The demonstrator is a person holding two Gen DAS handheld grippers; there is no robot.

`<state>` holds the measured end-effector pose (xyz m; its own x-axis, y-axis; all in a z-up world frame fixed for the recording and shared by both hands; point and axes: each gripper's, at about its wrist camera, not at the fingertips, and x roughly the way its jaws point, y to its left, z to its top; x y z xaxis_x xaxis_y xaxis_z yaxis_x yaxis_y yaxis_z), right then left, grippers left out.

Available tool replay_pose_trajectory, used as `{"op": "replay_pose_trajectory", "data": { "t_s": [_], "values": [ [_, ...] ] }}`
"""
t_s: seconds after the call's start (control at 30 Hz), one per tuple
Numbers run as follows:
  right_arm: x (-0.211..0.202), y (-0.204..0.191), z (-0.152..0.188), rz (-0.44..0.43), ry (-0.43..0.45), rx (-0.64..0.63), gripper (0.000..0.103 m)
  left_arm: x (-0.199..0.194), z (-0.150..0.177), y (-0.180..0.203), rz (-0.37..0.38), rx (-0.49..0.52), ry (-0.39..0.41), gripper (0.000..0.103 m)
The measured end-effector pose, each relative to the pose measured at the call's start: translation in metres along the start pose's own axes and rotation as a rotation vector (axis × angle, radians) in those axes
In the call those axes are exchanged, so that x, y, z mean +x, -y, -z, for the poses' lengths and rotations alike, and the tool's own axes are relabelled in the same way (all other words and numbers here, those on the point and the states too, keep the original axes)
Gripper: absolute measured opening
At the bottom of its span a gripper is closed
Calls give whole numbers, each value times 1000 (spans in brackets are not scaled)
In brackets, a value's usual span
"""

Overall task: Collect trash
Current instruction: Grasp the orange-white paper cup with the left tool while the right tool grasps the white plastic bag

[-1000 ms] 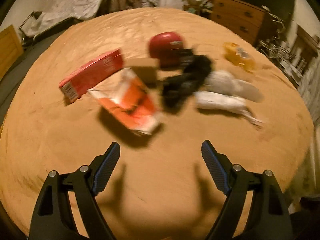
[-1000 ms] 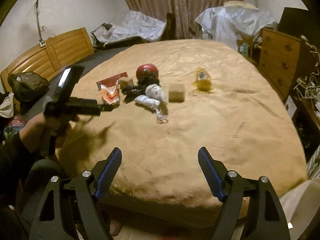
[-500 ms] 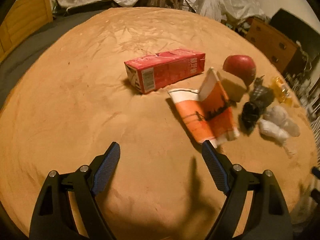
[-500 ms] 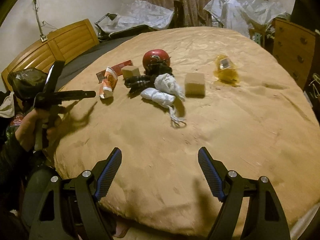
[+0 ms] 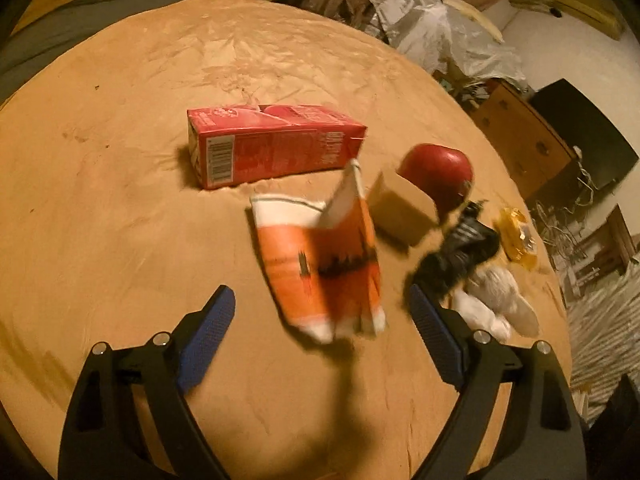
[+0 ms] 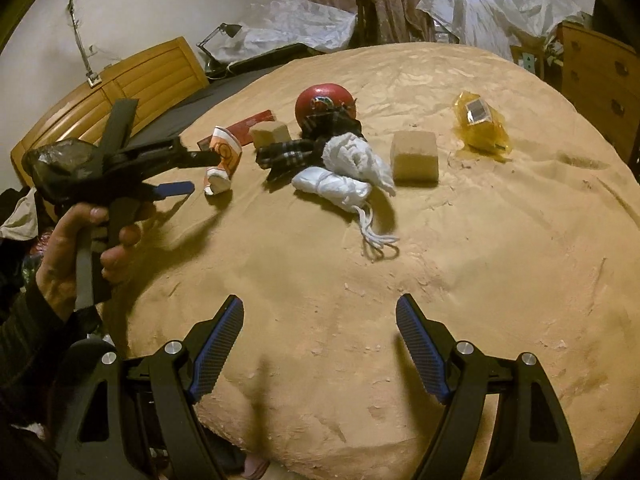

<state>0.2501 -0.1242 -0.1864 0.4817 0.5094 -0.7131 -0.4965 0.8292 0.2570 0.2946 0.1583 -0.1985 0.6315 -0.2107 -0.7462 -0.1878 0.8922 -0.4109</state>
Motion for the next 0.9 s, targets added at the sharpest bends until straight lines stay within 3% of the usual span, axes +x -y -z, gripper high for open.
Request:
{"op": "replay_pose_trajectory", "data": {
  "t_s": [0.13,0.17,0.2,0.37,0.5,0.7,0.77,0.8,0.9],
  "values": [
    [5,2,-1,-5,-1,3,79,11,-10,9,-49,29,20,85],
    [7,3,-3,-5,0,0,79,9,-11,9,-55,36,27,81],
    [7,3,-4,-6,1,-1,79,11,-11,13,-68,53,29,61],
    [10,2,-15,-5,17,-9,79,6,-6,17,-76,92,45,40],
    [11,0,-25,-3,29,-23,71,-11,0,17,-69,140,61,40],
    [15,1,-41,13,52,-39,60,-31,21,20,-70,216,22,40],
    [19,-1,-49,10,52,-44,43,-30,28,18,-68,216,11,40],
    [21,-3,-51,-3,49,-49,42,-28,31,18,-64,213,4,40],
    [36,-25,-61,-7,24,-159,38,-18,36,20,-68,224,-13,40]
  ]
}}
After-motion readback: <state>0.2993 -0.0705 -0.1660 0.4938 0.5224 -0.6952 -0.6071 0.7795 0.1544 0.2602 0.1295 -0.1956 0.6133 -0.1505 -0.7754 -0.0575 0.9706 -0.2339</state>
